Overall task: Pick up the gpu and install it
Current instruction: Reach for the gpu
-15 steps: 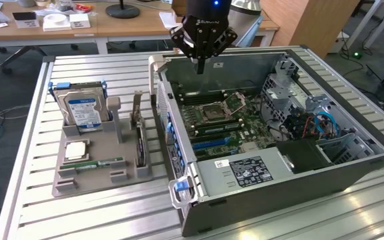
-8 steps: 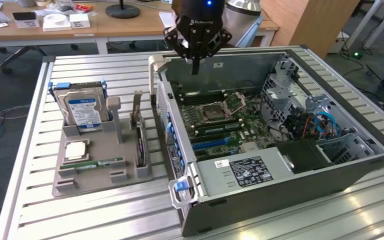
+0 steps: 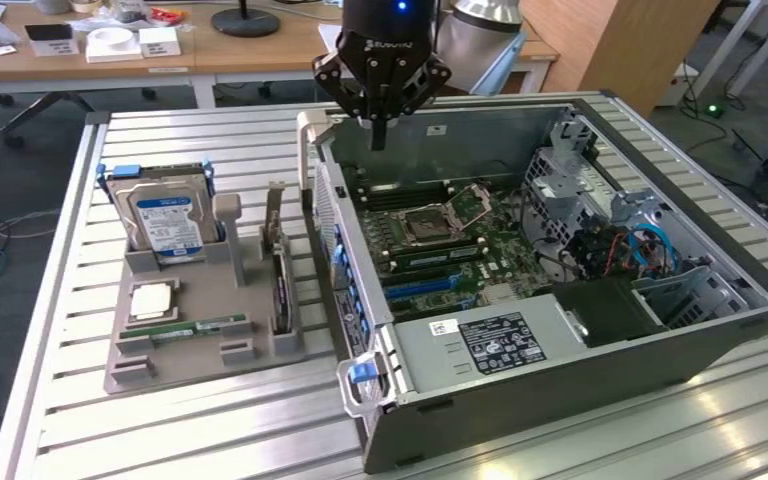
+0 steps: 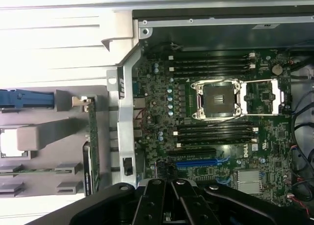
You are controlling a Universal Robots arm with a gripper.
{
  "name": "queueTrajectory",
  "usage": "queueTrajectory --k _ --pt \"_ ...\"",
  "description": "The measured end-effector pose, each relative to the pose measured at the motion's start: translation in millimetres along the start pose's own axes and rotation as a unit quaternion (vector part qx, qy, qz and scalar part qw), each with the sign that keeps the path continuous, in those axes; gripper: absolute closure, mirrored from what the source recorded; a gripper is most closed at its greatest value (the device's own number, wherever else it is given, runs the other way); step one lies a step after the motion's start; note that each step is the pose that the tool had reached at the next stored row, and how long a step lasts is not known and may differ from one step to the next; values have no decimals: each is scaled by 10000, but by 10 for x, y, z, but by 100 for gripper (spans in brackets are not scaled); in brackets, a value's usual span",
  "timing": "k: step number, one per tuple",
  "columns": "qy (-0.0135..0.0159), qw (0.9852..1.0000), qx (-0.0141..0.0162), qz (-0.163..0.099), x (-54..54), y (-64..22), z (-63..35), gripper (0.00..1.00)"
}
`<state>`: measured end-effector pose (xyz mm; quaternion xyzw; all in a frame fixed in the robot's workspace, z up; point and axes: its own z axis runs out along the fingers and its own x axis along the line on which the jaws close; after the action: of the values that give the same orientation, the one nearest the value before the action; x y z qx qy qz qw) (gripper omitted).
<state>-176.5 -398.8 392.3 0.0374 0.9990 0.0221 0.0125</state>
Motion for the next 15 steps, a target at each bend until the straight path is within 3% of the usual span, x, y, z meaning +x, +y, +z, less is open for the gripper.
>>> queueTrajectory --k 15 --pt "0 10000 0 1 275 -21 2 89"
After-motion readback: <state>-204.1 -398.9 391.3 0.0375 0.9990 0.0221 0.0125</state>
